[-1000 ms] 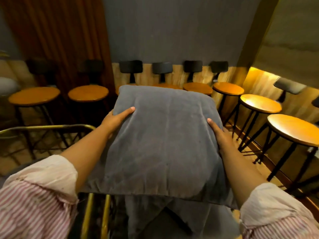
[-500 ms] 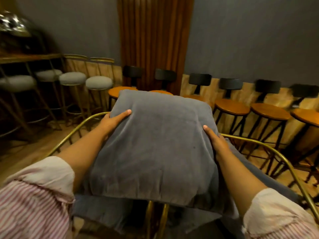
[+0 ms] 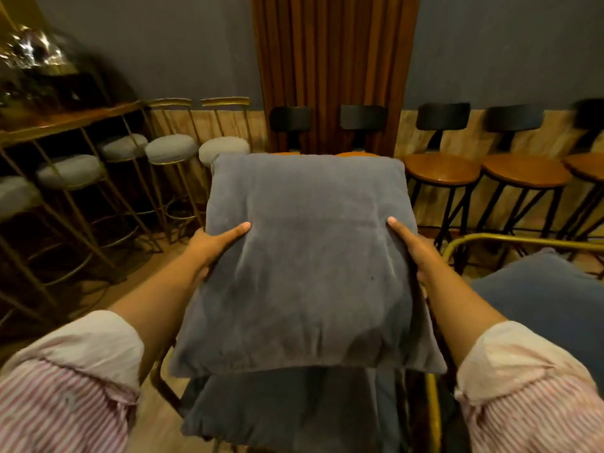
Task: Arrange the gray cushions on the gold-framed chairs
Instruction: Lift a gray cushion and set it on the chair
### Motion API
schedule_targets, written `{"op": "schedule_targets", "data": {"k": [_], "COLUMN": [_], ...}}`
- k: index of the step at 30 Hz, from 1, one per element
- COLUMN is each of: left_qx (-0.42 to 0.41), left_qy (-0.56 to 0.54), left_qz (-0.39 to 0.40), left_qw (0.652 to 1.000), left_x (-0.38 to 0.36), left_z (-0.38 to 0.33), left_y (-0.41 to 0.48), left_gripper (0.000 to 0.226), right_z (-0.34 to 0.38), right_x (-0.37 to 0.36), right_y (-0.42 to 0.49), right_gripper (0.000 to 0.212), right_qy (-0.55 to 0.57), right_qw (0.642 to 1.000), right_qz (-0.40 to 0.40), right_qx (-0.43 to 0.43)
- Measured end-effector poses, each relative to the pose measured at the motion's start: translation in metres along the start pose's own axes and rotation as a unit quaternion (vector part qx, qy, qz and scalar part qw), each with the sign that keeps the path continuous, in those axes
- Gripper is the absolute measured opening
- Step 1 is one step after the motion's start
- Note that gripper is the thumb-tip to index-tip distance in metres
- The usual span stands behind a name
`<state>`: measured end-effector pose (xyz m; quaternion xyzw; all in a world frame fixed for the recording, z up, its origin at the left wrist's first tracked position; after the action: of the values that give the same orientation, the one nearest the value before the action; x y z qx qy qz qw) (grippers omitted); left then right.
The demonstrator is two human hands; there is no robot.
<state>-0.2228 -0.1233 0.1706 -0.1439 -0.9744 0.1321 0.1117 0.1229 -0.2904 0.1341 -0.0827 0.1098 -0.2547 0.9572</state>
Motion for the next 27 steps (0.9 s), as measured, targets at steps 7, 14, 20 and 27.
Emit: {"op": "schedule_targets", "data": {"k": [7, 14, 20, 27], "left_qx": [0.025, 0.099, 0.038, 0.036], "left_qy": [0.012, -0.007, -0.016, -0.007], "left_qz": [0.093, 0.111, 0.098, 0.100], "left_qw": [0.995, 0.989, 0.994, 0.994], "left_x": [-0.002, -0.045, -0.087, -0.108], "left_z": [-0.006, -0.008, 0.006, 0.053], "left_y": [0.099, 0.209, 0.310, 0.388], "left_gripper": [0.107, 0.107, 0.098, 0.094], "right_z": [-0.023, -0.033, -0.049, -0.094], "right_x": [-0.021, -0.012, -0.001, 0.010], "right_y": [0.067, 0.160, 0.254, 0.316], "right_gripper": [0.110, 0.072, 0.134, 0.142], "right_qy": [0.023, 0.031, 0.022, 0.009], "right_qw": [0.999, 0.998, 0.996, 0.996], "right_qz": [-0.042, -0.059, -0.064, -0.091], "right_qx": [-0.006, -0.021, -0.051, -0.014]}}
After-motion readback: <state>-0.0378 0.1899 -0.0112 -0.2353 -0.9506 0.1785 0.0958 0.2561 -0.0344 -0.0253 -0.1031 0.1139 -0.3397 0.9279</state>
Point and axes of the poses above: each hand's wrist, its own y-axis towards the middle knuckle, its own x-axis out of the back of the hand, z = x × y, the point moved 5 cm from there along y, towards the middle knuckle, and after that the axes turned 10 degrees about z, right-handed, at the moved point
